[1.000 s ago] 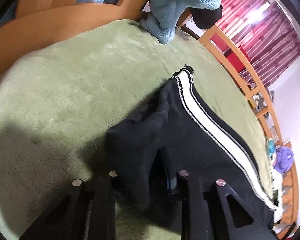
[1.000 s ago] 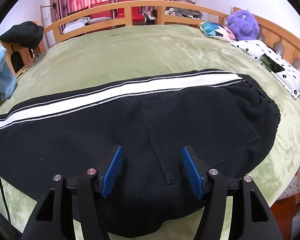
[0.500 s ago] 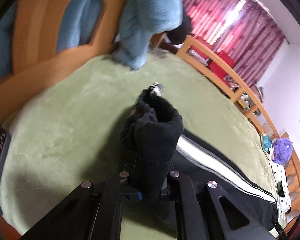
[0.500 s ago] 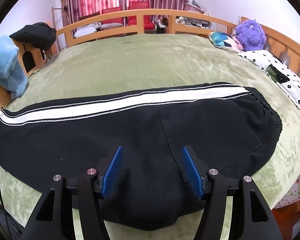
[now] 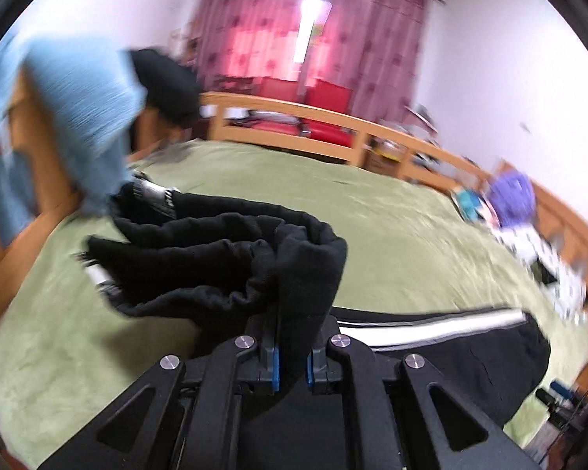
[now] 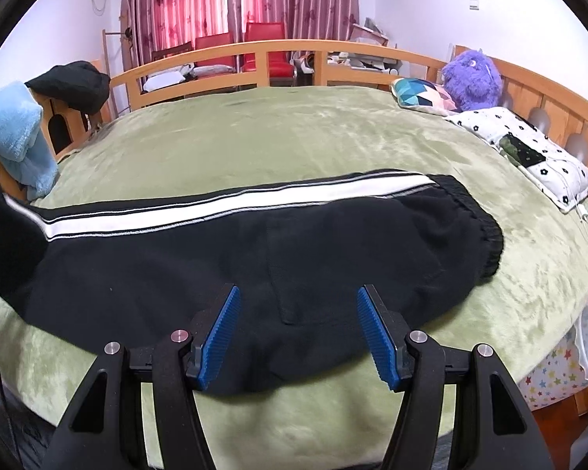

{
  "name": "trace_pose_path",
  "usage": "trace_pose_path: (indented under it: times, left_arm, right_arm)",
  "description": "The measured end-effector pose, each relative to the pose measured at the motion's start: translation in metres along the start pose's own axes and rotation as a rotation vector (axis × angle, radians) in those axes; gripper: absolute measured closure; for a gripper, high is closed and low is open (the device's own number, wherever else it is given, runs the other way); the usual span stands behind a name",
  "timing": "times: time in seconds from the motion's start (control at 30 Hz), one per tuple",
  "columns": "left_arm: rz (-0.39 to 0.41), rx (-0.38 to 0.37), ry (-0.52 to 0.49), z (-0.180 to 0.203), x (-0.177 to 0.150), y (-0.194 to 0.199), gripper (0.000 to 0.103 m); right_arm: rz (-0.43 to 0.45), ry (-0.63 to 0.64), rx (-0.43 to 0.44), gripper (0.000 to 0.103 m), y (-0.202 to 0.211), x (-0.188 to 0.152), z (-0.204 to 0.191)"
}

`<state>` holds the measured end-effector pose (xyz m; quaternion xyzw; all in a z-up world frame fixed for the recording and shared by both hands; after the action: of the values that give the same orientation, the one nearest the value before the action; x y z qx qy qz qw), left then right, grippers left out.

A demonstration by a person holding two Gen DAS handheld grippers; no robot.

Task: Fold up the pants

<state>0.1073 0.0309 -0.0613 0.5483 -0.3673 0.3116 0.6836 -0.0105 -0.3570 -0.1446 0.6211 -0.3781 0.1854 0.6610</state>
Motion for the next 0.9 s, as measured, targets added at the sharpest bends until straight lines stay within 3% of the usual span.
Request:
trace_pose_path:
  times: [0.27, 0.4, 0.5, 0.6, 0.63, 0.7, 0.73, 0.83, 0.9]
  left_arm:
    - [-0.127, -0.112, -0.210, 0.156, -0.056, -0.059, 0.095]
    - [-0.233, -0.148, -0.292, 0.219, -0.096, -0.092, 0.095]
    - [-0.298, -0.087, -0.352, 0.237, -0.120, -0.112, 0.094]
    - [-0.339, -0.095, -0.400, 0.240, -0.133, -0.113, 0.092]
    - [-0.344, -0.117, -0.415, 0.242, -0.135, -0.109, 0.087]
    - [-0.368, -0.212, -0.455, 0.243, -0.137, -0.098, 0.046]
    - [-0.372, -0.258, -0.463, 0.241, -0.137, -0.089, 0.039]
    - [-0.331, -0.300, -0.437, 0.225, -0.129, -0.062, 0.036]
    - [-0.296, -0.287, -0.388, 0.204, -0.119, -0.048, 0.035]
  right_arm:
    - [0.002, -0.060, -0.024, 0.042, 0.012, -0.018, 0.053]
    - [-0.016, -0.062, -0.060, 0.042, 0.013, -0.028, 0.074]
    - [-0.035, -0.071, -0.063, 0.042, 0.011, -0.033, 0.086]
    - [-0.038, -0.082, -0.075, 0.042, 0.010, -0.036, 0.094]
    - [-0.040, -0.092, -0.070, 0.042, 0.008, -0.037, 0.096]
    - [-0.049, -0.105, -0.058, 0.042, 0.005, -0.037, 0.097]
    - [-0.054, -0.112, -0.047, 0.042, 0.001, -0.035, 0.095]
    - [-0.045, -0.096, -0.001, 0.042, -0.004, -0.024, 0.079]
    - [-0.020, -0.059, 0.033, 0.042, -0.005, -0.015, 0.063]
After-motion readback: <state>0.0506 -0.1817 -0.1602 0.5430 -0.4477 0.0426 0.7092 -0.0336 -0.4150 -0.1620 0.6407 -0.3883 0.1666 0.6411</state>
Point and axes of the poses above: each gripper's, at about its wrist camera, not at the fingertips, and y roughly against the way its jaws point, z to its right, x to its top, the point moved 3 cm from there along -y, roughly the way its jaws point, and after that the axes turned 3 degrees about -y, right-handed, at the moved point
